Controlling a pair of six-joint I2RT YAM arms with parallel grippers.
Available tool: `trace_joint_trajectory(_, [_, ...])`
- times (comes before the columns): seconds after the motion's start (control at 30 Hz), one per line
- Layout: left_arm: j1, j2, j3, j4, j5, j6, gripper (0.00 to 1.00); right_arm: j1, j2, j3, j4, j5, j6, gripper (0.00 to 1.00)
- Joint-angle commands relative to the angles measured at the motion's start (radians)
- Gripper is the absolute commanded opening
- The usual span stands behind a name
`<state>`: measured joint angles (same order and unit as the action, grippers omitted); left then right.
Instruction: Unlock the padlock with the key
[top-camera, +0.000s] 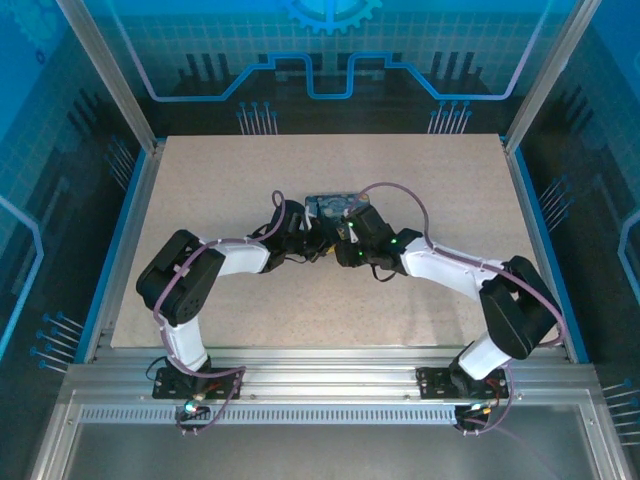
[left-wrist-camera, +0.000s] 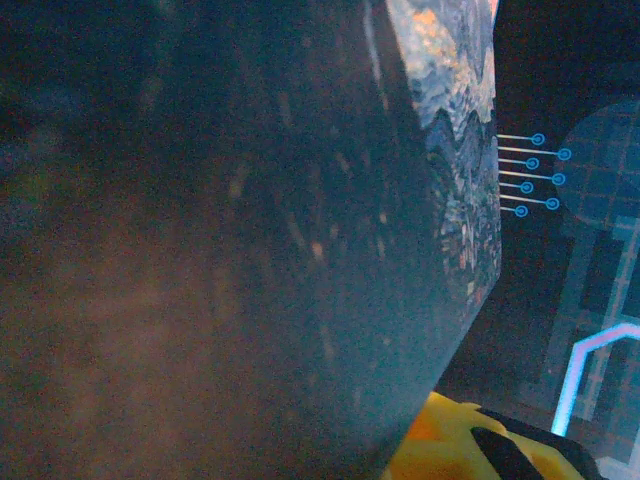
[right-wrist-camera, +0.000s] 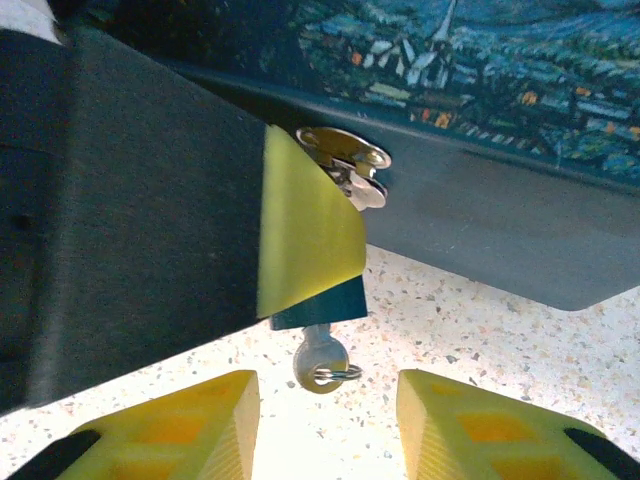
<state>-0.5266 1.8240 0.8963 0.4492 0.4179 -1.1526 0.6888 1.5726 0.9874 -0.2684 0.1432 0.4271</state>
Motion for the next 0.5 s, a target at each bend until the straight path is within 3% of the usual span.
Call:
trace_joint_trajectory(0.0, [-0.002,-0.036,0.036,0.019,0.038,0.001,0.00,0.013,0.025,0.025,0.017,0.013,-0.020,0.41])
trace_joint_trajectory(0.47, [-0.003,-0.032,0.032,0.028,0.043,-0.005,0.00,0.014,0.065,0.069,0.009,0.036,-0.046,0.36])
